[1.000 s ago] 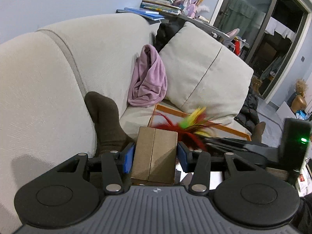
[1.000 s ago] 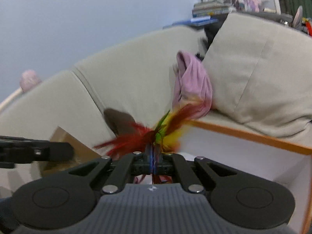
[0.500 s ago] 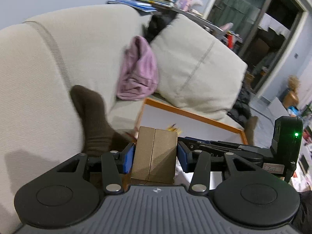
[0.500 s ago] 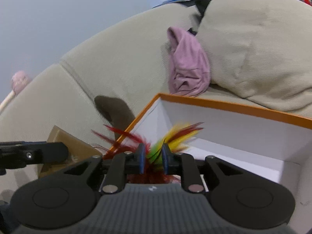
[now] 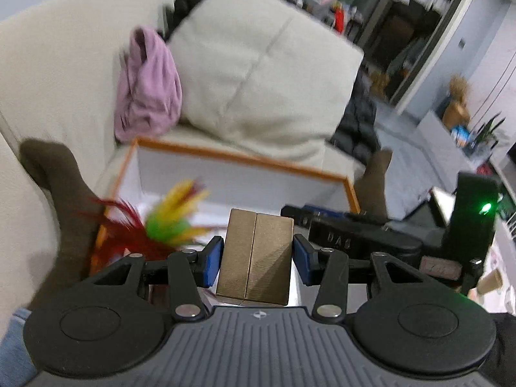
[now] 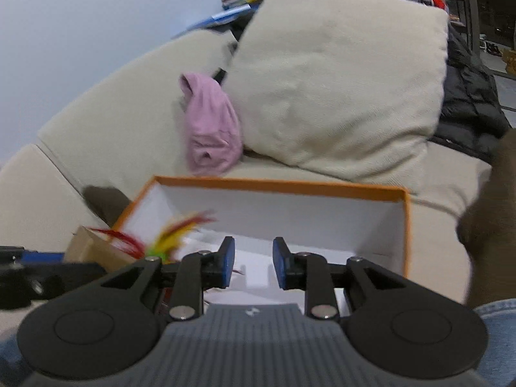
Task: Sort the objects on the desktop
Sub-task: 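Open the right tool to drop the feather toy into the orange box, then lower the kraft box into the orange box and open the left tool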
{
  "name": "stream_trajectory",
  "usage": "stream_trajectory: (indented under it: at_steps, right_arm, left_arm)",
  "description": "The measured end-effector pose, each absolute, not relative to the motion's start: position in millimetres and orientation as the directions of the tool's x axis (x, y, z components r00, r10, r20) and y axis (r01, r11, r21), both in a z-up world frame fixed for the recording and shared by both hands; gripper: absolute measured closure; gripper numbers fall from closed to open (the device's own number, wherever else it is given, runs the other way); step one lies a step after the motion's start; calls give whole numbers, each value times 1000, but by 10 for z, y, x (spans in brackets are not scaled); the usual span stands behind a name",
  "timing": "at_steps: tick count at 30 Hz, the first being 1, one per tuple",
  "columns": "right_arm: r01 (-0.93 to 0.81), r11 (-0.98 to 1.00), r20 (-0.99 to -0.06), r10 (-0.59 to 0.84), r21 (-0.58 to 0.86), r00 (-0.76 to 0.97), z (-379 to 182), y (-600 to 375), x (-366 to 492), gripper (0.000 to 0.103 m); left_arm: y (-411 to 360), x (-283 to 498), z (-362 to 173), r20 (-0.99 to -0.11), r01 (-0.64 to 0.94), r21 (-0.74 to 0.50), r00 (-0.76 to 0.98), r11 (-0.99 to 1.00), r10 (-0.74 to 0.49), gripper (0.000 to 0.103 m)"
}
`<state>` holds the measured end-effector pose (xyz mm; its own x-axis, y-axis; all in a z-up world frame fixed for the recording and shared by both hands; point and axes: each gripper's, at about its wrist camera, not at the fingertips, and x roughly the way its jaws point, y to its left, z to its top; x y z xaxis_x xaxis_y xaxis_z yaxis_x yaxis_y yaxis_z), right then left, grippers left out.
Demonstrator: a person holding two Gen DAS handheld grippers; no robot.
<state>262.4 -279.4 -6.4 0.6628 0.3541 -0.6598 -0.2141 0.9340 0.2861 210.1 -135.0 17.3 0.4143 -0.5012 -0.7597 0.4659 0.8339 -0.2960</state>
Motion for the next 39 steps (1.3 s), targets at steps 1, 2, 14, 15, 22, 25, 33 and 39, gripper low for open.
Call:
stream_trajectory:
  at_steps: [1,2,14,15,22,25,33,39]
  right_arm:
    - [-217,933,-662,357,287,659,-77,-2815,2611,75]
    - [-220,932,-664,359,287,656,-99,-2820,2621,76]
    - [-134,931,-667,338,338,664,-200,-3059,2648,80]
    - [-126,931,-666,335,341,666,-206,-3071,2648,80]
    - [-112,933,-661,324,342,677,-229,-3123,2618,79]
    - [-115,937,-661,316,330,681,-232,-3121,2610,79]
    - [-146,932,-651,339,333,679,-240,-3113,2597,79]
    - [-185,906,-643,403,381,652,-243,-3089,2599,79]
  left_arm:
    - [-1403,2113,122,-776,466,-285,400,837,-487,50]
    - [-1460,2122,59,-796,466,-270,385,842,-468,50]
    - [-1965,2075,-412,-922,536,-97,270,839,-279,50]
    - [-1982,2076,-436,-925,534,-92,267,841,-271,50]
    - [-2107,2039,-600,-944,535,-12,274,845,-186,51]
    - [-2139,2018,-639,-947,555,51,290,830,-136,52]
    - [-2093,2034,-606,-945,570,45,292,821,-151,51]
    - [-1982,1935,-353,-906,586,47,366,809,-213,51]
